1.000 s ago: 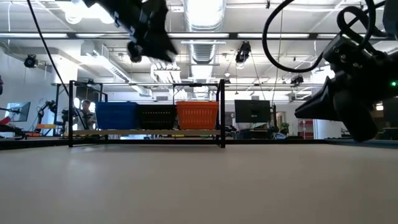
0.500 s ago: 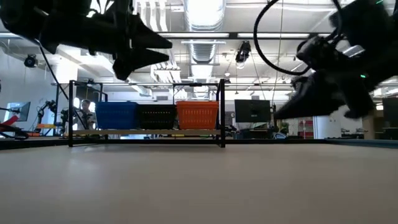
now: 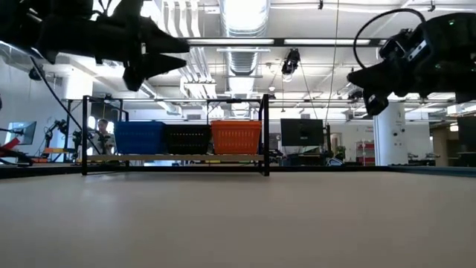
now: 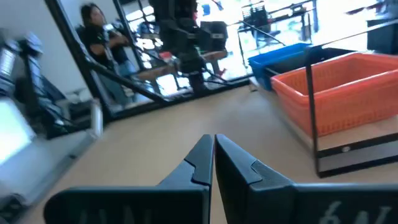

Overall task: Stack baskets on shelf by color
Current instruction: Return to Home Position

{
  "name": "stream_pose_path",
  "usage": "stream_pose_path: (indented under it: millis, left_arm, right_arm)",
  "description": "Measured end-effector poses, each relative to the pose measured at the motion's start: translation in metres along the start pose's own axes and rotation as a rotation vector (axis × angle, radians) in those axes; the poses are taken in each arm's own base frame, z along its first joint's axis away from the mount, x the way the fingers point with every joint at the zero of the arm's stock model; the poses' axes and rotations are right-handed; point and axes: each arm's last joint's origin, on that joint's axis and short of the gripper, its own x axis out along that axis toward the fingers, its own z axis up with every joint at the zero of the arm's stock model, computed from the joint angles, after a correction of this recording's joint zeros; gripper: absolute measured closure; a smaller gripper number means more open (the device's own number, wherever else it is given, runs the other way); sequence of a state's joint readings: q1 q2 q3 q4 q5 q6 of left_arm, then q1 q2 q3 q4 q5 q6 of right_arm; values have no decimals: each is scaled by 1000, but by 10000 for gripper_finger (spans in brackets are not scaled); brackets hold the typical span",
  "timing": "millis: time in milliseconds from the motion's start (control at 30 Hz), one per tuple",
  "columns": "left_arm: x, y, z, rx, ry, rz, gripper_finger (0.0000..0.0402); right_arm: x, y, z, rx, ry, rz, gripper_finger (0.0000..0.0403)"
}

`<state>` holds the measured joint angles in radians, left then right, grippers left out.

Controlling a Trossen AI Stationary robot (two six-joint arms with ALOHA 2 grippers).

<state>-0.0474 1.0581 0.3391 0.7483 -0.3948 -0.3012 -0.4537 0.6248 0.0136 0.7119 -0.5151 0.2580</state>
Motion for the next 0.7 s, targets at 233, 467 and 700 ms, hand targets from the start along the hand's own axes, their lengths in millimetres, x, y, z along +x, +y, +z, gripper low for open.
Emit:
stream_pose_path:
  millis: [233,467,700]
  left_arm:
    - [-32,32,5,-7,-61,78,262]
    - [-62,58,5,42,6,186,369]
    - [-85,78,9,85,8,169,400]
  right_arm:
    - [-11,4,-4,43,60,-15,394]
    - [-11,15,-7,16,74,12,394]
    - [-8,25,-9,-12,82,38,394]
